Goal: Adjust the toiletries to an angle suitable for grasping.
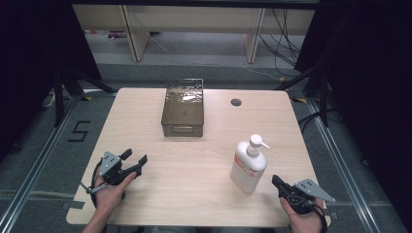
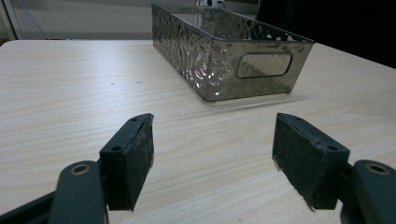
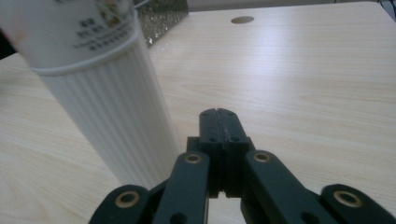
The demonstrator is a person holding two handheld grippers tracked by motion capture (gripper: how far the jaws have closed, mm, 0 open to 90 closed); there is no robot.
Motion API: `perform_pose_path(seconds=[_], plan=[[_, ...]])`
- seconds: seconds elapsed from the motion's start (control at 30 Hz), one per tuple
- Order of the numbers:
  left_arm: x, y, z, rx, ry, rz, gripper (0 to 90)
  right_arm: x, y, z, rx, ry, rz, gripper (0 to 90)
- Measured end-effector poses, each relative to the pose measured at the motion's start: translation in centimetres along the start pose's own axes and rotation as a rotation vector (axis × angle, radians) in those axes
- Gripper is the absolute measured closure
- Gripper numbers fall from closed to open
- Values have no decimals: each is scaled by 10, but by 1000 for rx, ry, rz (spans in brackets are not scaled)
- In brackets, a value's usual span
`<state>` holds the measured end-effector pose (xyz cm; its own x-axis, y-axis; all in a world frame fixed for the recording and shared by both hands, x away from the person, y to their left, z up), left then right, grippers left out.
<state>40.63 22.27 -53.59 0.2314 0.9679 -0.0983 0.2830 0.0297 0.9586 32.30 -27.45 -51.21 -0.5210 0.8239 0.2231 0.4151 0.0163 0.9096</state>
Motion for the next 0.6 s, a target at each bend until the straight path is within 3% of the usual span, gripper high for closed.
perform_pose_path(seconds=[0.07,0.1,0.17,0.2,0.3,0.43,0.47,0.5,0.57,0.6], plan=[[0,0,0,-6,0,4,289,7,1,-2,8,8,-7,900],[-1,0,-1,-6,1,5,288,12,2,-1,2,40,-9,900],[-1,0,-1,-4,1,11,286,16,3,-1,4,39,-16,900],[-1,0,-1,-4,-1,14,285,23,6,-2,9,59,-46,900],[-1,0,-1,0,0,16,285,35,8,-1,21,91,-45,900],[-1,0,-1,-4,-1,7,284,47,14,-3,26,99,-79,900],[-1,0,-1,-4,-1,7,284,54,14,-4,30,108,-35,900],[-1,0,-1,-6,0,2,284,53,16,-4,24,111,-82,900],[-1,0,0,-7,1,4,284,56,17,-3,19,122,-77,900],[-2,0,0,-5,0,7,284,59,20,-1,6,115,-102,900]])
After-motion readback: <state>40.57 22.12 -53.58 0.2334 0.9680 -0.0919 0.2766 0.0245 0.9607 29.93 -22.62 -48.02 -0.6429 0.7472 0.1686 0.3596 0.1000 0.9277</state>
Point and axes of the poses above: each handheld gripper's, and its own axes: z roughly forward along the jaws, y roughly out of its top, x roughly to its left, the point moved 5 cm from there along z, roughly forward along the jaws, and after that the axes turned 11 degrees about y, right-handed, at the moved point
